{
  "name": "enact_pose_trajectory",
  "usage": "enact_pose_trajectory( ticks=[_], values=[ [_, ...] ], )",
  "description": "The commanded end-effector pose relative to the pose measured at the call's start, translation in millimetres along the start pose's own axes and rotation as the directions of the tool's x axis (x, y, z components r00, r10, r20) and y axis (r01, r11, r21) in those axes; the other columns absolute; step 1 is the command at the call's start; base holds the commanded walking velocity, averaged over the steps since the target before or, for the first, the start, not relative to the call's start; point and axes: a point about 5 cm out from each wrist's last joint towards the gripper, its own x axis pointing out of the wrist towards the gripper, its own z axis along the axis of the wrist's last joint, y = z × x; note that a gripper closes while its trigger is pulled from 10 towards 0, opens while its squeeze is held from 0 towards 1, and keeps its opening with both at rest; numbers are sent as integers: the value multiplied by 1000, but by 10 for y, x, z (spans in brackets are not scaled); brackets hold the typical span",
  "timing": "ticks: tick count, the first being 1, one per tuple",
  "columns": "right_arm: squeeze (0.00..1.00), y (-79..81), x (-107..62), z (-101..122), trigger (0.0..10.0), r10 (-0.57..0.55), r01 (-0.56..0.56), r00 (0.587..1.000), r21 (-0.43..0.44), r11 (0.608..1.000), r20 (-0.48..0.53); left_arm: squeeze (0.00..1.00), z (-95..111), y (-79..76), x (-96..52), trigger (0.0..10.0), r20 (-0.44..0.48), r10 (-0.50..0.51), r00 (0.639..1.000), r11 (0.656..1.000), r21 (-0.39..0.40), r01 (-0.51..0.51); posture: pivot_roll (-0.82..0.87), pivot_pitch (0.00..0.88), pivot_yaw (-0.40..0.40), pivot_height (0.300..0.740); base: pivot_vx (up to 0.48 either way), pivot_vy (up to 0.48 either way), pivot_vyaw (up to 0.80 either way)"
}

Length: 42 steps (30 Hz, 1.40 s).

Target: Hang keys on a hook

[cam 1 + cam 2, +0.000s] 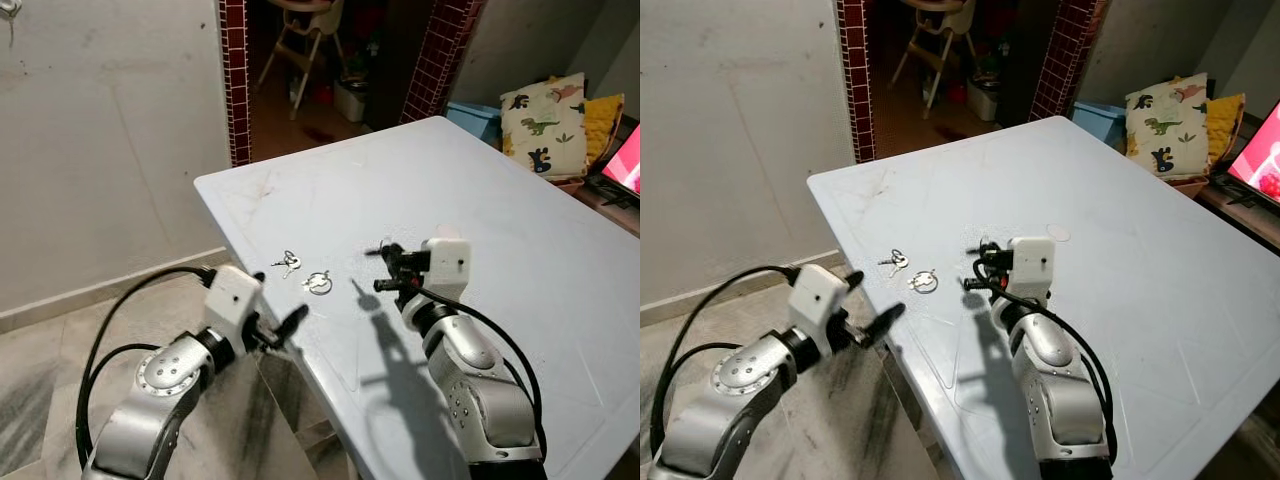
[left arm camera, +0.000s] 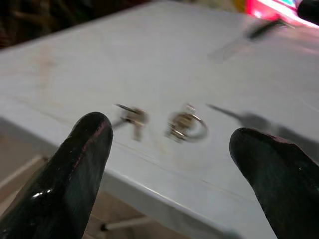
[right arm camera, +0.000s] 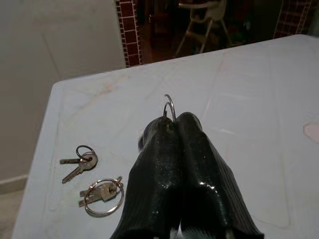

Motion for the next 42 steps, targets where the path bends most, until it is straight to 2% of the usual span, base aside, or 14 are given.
enact_pose_trajectory(
  ticks=[1, 5, 9, 11, 17, 22, 42],
  values=[
    [0, -34, -49, 61, 10000, -2, 2, 1000, -2, 1000, 31, 0, 82, 24, 14, 10000, 40, 35, 999, 999, 19, -36, 125, 0, -109, 740, 0, 0, 0],
    [0, -40, -144, 83, 10000, -2, 3, 998, -15, 1000, 56, 0, 120, 85, -27, 10000, 81, 159, 984, 987, 20, -161, 118, 0, -110, 740, 0, 0, 0],
    [0, -92, -191, 61, 10000, -41, 42, 998, -21, 999, 51, 0, 111, 48, -42, 10000, 88, 173, 981, 984, 24, -175, 118, 0, -112, 740, 0, 0, 400],
    [0, -84, -193, 45, 10000, -47, 47, 998, 1, 999, 46, 0, 120, 103, -21, 10000, 92, 217, 972, 976, 13, -219, 116, 0, -113, 740, 0, 0, 800],
    [0, -27, -182, 38, 10000, -27, 27, 999, -3, 1000, 42, 0, 119, 119, 12, 10000, 86, 226, 970, 974, 3, -227, 114, 0, -112, 740, 0, 0, 800],
    [0, -30, -172, 36, 10000, -33, 33, 999, 11, 999, 42, 0, 92, 126, 31, 10000, 61, 232, 971, 973, -24, -231, 113, 0, -113, 740, 0, 55, 0],
    [0, -25, -149, 31, 10000, -31, 30, 999, 15, 999, 39, 0, 73, 136, 79, 10000, 33, 221, 975, 975, -46, -219, 115, 0, -112, 740, 0, 480, 0]
  ],
)
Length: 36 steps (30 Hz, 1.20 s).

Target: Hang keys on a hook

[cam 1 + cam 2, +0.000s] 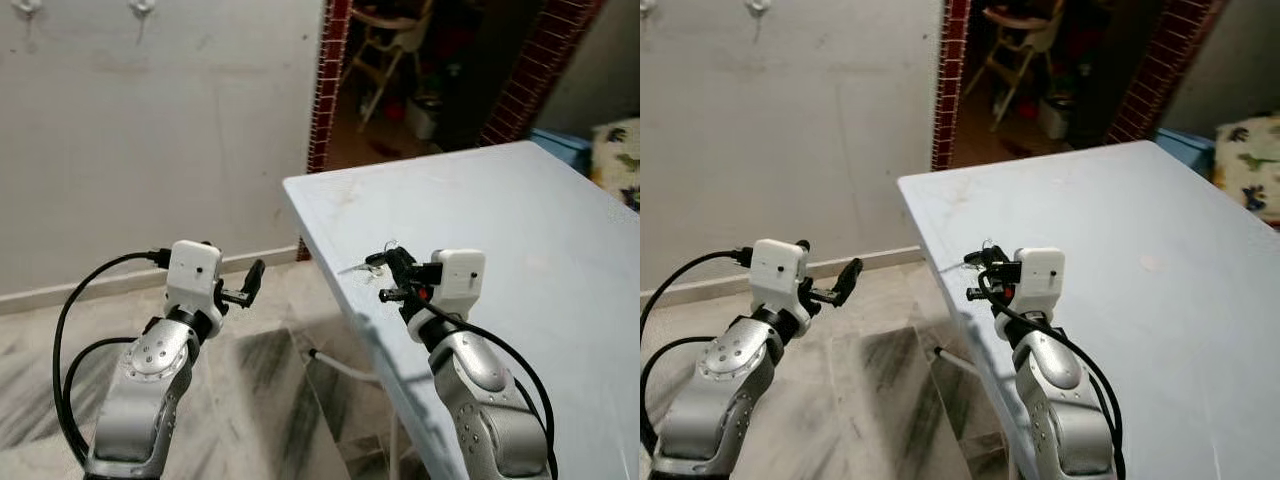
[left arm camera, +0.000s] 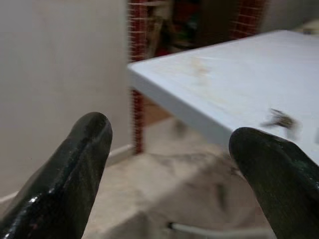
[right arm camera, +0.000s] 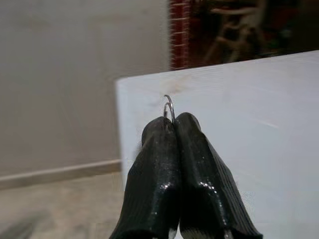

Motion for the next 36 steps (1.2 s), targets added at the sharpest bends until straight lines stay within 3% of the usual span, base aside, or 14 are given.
enact_pose_trajectory(
  ticks=[1, 18, 23, 30, 36],
  values=[
    [0, 50, 16, 66, 10000, 13, -13, 999, 5, 1000, 31, 0, 27, 58, 7, 10000, 1, 12, 1000, 1000, 12, -12, 114, 0, -110, 740, 0, 480, 0],
    [0, 48, 41, 93, 10000, 9, -9, 999, 3, 1000, 38, 0, 43, 29, 66, 10000, 3, 4, 1000, 1000, 17, -4, 106, 0, -108, 740, 0, 465, 0],
    [0, 37, 45, 111, 10000, 7, -7, 999, 1, 1000, 44, 0, 121, 78, 99, 10000, 37, 64, 997, 996, 58, -66, 103, 0, -107, 740, 0, 0, 0],
    [0, 57, 51, 99, 10000, 14, -14, 999, -2, 1000, 40, 0, 207, 124, 119, 10000, 65, 71, 995, 997, 27, -73, 113, 0, -113, 740, 0, 0, 0],
    [0, 104, 78, 111, 10000, 36, -36, 998, -8, 999, 44, 0, 190, 136, 111, 10000, 64, 63, 996, 997, -52, -59, 111, 0, -114, 740, 0, 0, 0]
  ],
)
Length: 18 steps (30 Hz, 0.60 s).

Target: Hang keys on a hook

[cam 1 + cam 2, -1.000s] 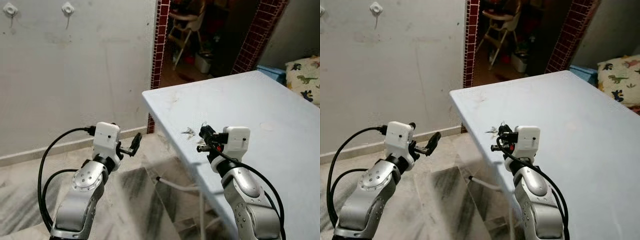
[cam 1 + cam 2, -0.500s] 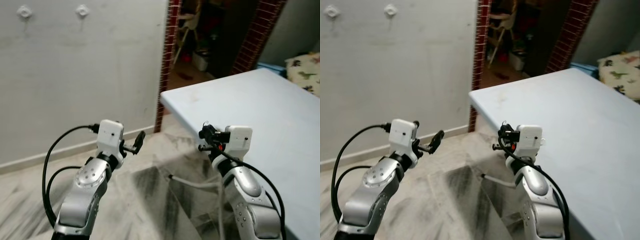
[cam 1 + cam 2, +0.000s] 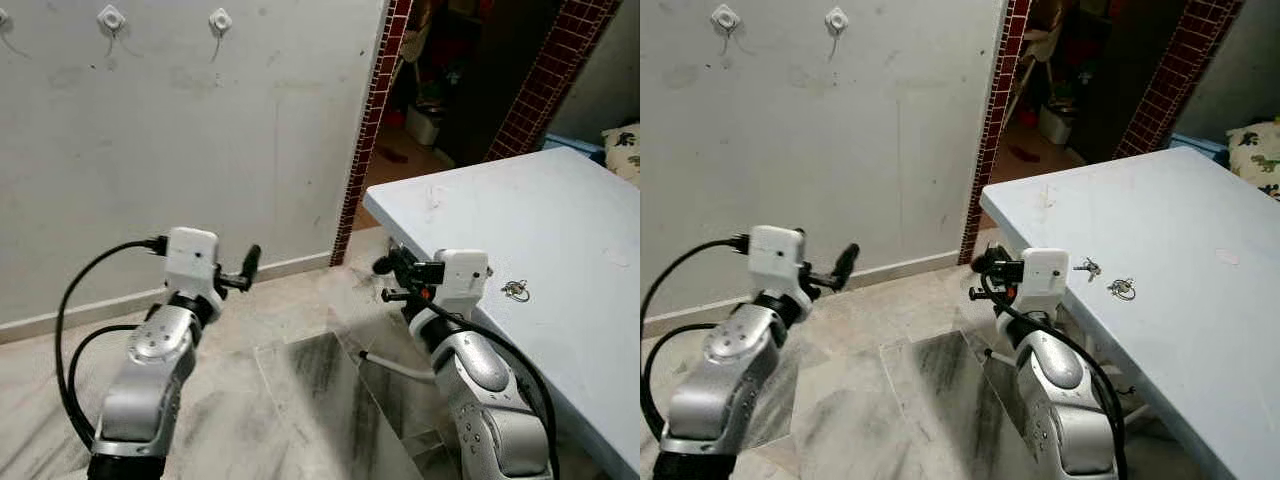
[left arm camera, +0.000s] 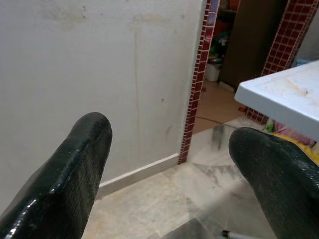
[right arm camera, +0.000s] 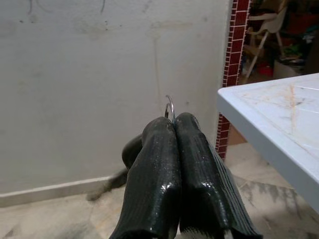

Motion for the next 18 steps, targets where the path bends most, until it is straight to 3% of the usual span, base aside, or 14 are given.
enact_pose_trajectory(
  ticks=[1, 6, 18],
  values=[
    [0, -15, 27, 65, 10000, -7, 7, 1000, -14, 1000, 27, 0, 24, -72, 11, 10000, 7, -40, 999, 999, -18, 40, 110, 0, -114, 740, 0, 0, 0],
    [0, -9, 34, 65, 10000, 0, 1, 1000, -20, 1000, 30, 0, 17, -136, 23, 10000, 12, -69, 998, 997, -41, 70, 103, 0, -112, 740, 0, 0, 0],
    [0, 11, 99, 116, 10000, 26, -24, 998, -40, 999, 52, 0, 50, -116, 91, 10000, 21, -94, 995, 995, -35, 94, 102, 0, -109, 740, 308, 0, 76]
  ],
)
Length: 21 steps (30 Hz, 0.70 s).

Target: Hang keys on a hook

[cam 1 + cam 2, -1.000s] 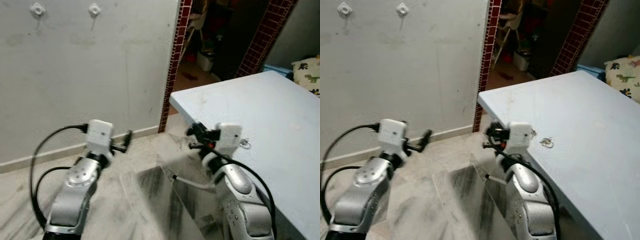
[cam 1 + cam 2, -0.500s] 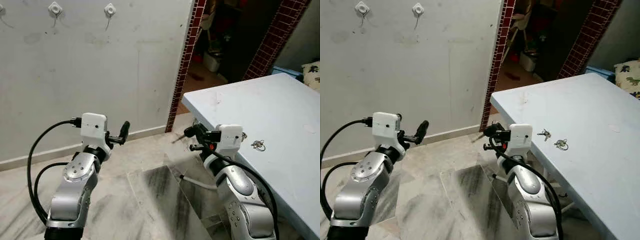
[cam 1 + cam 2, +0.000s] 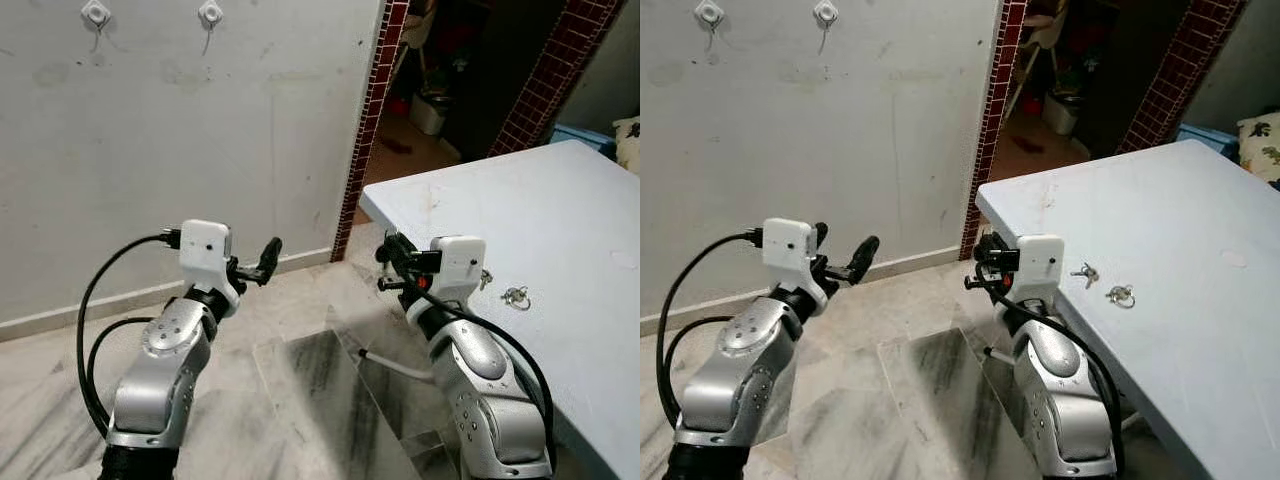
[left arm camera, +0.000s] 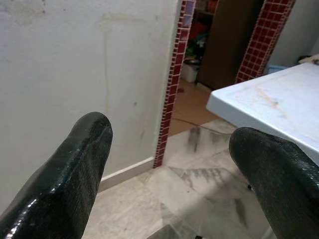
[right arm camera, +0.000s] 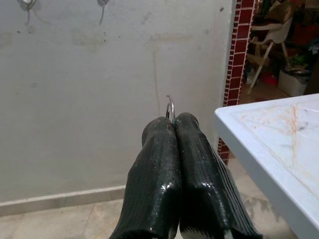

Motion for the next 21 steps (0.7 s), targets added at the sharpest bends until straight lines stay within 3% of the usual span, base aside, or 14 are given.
enact_pose_trajectory(
  ticks=[1, 12, 21],
  values=[
    [0, -4, 24, 22, 10000, 6, -6, 1000, -10, 1000, 8, 0, 4, 2, 17, 10000, -1, -9, 1000, 1000, 2, 9, 102, 0, -108, 740, 326, 0, 644],
    [0, 43, 71, 38, 10000, 31, -30, 999, -18, 999, 31, 0, -17, -84, 67, 10000, 7, -37, 999, 999, -8, 37, 104, 0, -103, 740, 361, 0, 670],
    [0, 11, 44, 57, 10000, -5, 6, 999, -14, 1000, 53, 0, -19, -12, 71, 10000, -6, -34, 999, 999, 4, 34, 114, 0, -88, 740, 407, 0, 0]
  ],
)
